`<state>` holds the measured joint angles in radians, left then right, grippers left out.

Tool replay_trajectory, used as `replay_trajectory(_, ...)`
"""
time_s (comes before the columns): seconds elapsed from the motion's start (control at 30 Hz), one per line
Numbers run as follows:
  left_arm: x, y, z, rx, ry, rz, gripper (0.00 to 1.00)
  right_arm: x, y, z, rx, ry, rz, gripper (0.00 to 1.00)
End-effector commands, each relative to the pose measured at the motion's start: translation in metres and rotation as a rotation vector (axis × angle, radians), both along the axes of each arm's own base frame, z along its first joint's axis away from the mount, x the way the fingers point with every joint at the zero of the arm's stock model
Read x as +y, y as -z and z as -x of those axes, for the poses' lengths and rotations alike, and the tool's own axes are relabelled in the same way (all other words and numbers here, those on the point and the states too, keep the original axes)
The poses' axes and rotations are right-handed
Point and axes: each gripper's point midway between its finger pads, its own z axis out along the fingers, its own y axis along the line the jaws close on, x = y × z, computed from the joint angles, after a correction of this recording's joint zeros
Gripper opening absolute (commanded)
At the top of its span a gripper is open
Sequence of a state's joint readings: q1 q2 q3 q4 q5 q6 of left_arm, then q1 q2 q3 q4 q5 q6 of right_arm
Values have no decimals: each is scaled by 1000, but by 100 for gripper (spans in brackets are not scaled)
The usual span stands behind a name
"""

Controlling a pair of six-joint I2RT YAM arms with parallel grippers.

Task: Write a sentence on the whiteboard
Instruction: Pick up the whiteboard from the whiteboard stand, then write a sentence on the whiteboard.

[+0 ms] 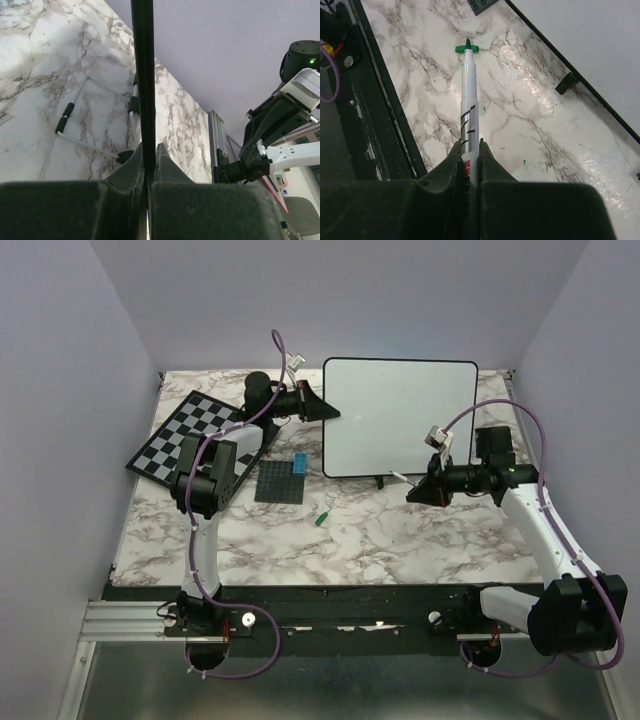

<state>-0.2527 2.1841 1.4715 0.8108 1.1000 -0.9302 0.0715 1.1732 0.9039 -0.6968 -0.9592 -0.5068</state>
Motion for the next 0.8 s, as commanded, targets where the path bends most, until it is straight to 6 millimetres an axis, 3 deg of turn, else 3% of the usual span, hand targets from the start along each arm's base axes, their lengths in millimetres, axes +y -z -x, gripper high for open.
replay_trajectory(0.0,9,-98,6,-281,-93,106,0,2,-29,3,-76,-31,-47,0)
replay_trajectory(0.03,9,-109,10,-299,-100,114,0,2,-30,3,-81,-31,-47,0)
replay_trajectory(0.27,4,-131,26,-345,-111,131,0,-1,-38,1,-98,-31,-41,1)
replay_trajectory(0.4,-3,-150,33,-384,-106,134,0,-3,-51,2,-113,-29,-24,0)
replay_trajectory(0.53,-11,-161,50,-418,-101,115,0,-11,-78,-2,-169,0,31,0)
replay_trajectory(0.6,-18,-147,64,-405,-94,95,0,-16,-79,2,-147,16,67,0)
replay_trajectory(0.63,-18,-155,74,-426,-107,100,0,-17,-81,2,-150,17,76,0)
replay_trajectory(0.67,-21,-149,80,-441,-111,78,0,-18,-83,4,-148,17,80,1)
replay_trajectory(0.7,-29,-128,95,-416,-95,54,0,-19,-81,7,-140,20,87,1)
replay_trajectory(0.73,-28,-136,106,-445,-130,58,0,-20,-80,7,-139,21,91,1)
replay_trajectory(0.77,-31,-128,114,-438,-134,41,0,-20,-75,9,-125,25,97,1)
